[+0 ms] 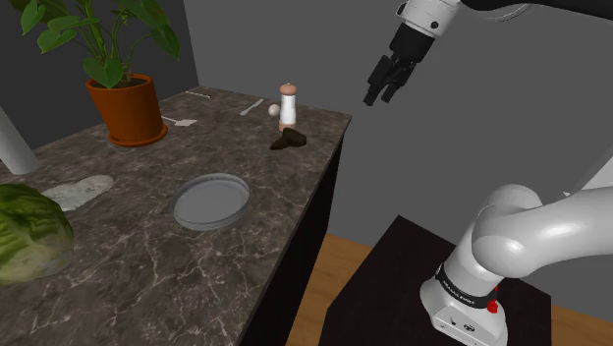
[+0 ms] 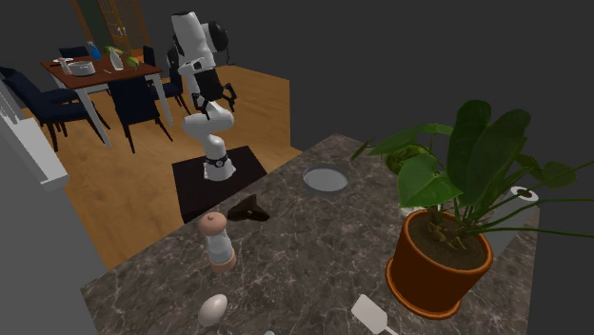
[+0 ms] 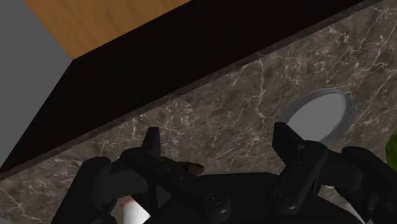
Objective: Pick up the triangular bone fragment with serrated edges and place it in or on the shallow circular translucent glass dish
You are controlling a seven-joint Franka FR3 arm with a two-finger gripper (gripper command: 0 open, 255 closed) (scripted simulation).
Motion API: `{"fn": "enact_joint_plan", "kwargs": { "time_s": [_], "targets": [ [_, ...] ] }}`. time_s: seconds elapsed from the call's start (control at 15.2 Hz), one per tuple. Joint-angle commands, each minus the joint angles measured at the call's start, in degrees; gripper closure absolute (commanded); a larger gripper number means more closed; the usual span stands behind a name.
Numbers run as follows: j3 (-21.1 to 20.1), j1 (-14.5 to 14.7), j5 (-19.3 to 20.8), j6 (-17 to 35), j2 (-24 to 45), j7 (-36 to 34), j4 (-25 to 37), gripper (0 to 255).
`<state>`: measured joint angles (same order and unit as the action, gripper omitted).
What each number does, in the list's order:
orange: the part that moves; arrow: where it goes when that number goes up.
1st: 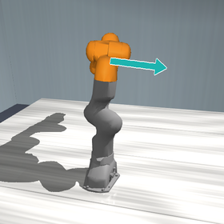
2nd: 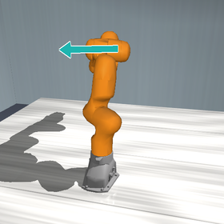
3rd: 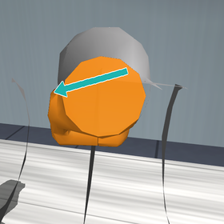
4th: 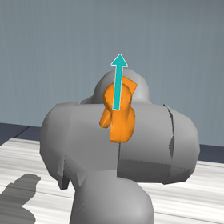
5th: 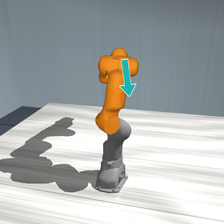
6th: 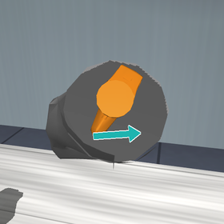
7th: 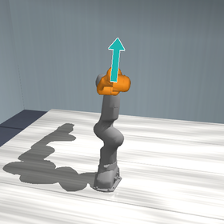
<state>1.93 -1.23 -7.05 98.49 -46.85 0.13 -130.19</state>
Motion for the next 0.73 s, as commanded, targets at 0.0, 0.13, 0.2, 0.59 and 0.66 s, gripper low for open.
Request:
{"fn": "enact_joint_plan", "kwargs": {
  "time_s": [0.0,0.13,0.2,0.59,0.66],
  "targets": [
    [0.0,0.0,0.0,0.0,0.0,0.0,0.0,0],
    [2.6,1.2,0.7,3.5,1.6,5.9,-1.7,0],
    [3.9,1.8,1.0,5.3,2.7,8.8,-2.3,0],
    [11.8,6.3,1.4,15.1,11.3,26.7,-3.2,0],
    [13.1,7.2,1.2,16.5,13.1,29.7,-2.9,0]
  ]
}}
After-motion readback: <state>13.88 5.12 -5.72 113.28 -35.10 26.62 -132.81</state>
